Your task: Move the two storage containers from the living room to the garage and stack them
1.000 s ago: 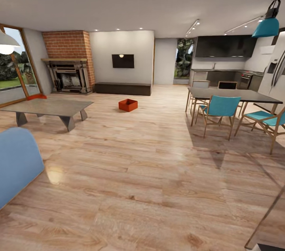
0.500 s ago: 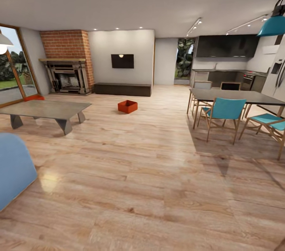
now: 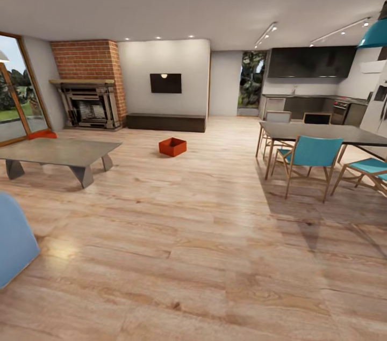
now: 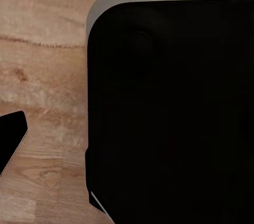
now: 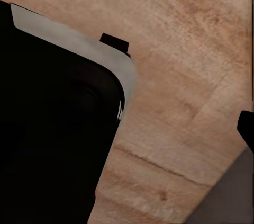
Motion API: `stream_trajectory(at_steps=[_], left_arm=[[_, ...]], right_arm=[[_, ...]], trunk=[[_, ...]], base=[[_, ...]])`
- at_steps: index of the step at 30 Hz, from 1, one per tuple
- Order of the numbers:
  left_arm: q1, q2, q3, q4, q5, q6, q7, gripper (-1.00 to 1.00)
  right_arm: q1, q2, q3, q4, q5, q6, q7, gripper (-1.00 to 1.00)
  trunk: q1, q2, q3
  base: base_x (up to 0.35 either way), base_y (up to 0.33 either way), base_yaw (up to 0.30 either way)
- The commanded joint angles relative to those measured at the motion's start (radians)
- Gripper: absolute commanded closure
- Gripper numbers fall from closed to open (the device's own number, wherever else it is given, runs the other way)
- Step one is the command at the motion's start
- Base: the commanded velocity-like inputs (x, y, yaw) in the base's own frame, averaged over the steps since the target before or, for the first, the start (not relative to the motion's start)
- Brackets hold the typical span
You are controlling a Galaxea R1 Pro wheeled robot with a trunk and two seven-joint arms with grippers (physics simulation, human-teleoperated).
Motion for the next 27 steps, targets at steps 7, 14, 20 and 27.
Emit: stream_trajectory(at_steps=[7,14,20,27], left_arm=[[0.000,0.000,0.001,0.000,0.002,-0.001,0.000,-1.00],[0.000,0.000,0.001,0.000,0.002,-0.001,0.000,-1.00],[0.000,0.000,0.001,0.000,0.002,-0.001,0.000,-1.00],[0.000,0.000,0.001,0.000,0.002,-0.001,0.000,-1.00]], right_arm=[[-0.001,0.000,0.008,0.003,-0.010,-0.005,0.003,-1.00],[-0.001,0.000,0.008,0.003,-0.010,-0.005,0.003,-1.00],[-0.001,0.000,0.008,0.003,-0.010,-0.005,0.003,-1.00],[-0.001,0.000,0.008,0.003,-0.010,-0.005,0.003,-1.00]], trunk=[[0.001,0.000,-0.001],[0.001,0.000,-0.001],[0.001,0.000,-0.001],[0.001,0.000,-0.001]], base=[[0.322,0.000,0.000],[0.322,0.000,0.000],[0.322,0.000,0.000],[0.322,0.000,0.000]])
